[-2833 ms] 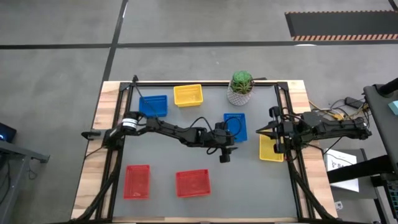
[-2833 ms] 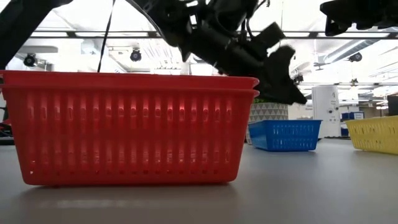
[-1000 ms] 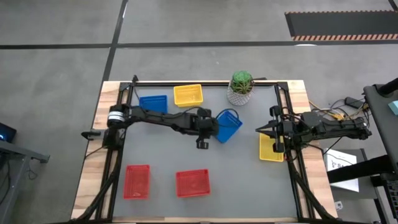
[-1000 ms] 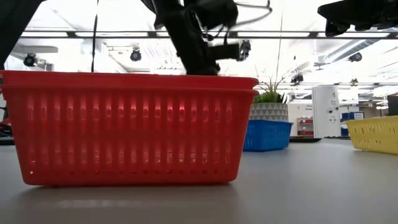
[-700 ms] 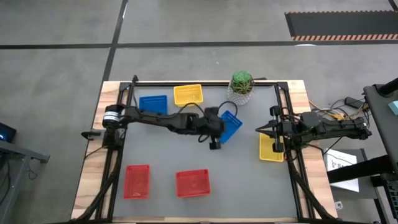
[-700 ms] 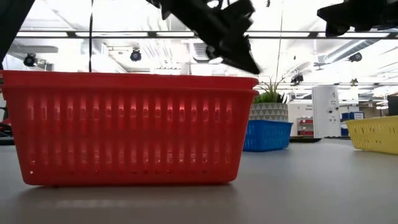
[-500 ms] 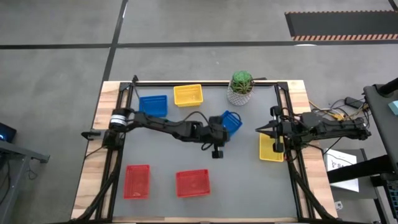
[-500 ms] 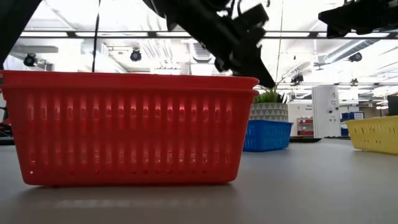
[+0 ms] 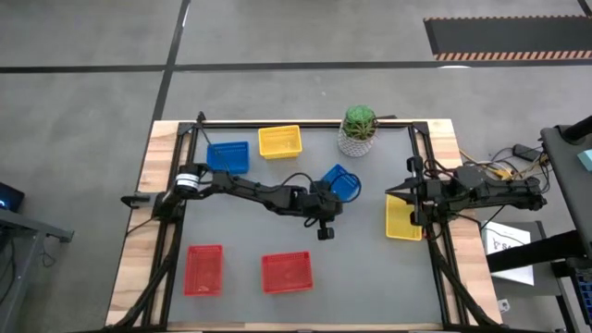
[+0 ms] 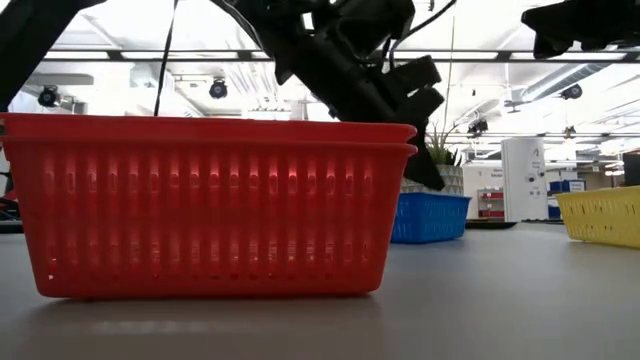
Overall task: Stack baskets by color
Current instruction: Stack the blue basket on top of the blue basket
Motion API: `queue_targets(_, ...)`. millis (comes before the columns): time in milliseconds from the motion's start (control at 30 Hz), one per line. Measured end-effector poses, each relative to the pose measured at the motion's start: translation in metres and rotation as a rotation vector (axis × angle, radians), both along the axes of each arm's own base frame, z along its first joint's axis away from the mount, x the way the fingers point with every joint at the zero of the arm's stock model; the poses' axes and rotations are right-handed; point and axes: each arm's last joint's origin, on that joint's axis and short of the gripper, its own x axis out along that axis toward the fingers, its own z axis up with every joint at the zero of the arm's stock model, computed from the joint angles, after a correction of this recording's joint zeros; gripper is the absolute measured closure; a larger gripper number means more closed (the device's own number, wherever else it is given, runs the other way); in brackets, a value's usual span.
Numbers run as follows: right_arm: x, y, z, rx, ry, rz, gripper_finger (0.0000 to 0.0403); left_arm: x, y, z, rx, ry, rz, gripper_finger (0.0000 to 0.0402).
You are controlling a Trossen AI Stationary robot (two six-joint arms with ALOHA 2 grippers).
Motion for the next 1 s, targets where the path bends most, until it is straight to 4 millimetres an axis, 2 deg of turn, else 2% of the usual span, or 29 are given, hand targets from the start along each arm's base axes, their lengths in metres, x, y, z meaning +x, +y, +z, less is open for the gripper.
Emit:
queue_targets(200,0.000,0.000,0.000,-0.001,0.004,0.001,0.0394,-0.005,0.006,-0.002,0.003,0.070,0.036,0.0400)
queue_targets(333,0.000,0.000,0.000,0.000,0.004,0.001,0.0394,-0.014,0.009,-0.007,0.047,0.188,0.072,0.0400)
queue_targets(433,0.000,0.000,0.000,0.000,0.004,0.001,0.0394,-0.019,0.012,-0.001,0.071,0.213,0.097,0.0400)
queue_targets(667,0.000,0.000,0.000,0.000,0.003,0.002,0.0394,-0.020,0.015,0.017,0.071,0.153,0.107,0.0400)
queue_targets(800,0.000,0.000,0.000,0.000,0.004,0.002,0.0394,-0.014,0.015,0.028,0.076,0.074,0.100,0.0400)
queue_targets(1000,0.000,0.000,0.000,0.000,0.002,0.002,0.0394,-0.008,0.018,0.032,0.079,-0.022,0.097,0.0398)
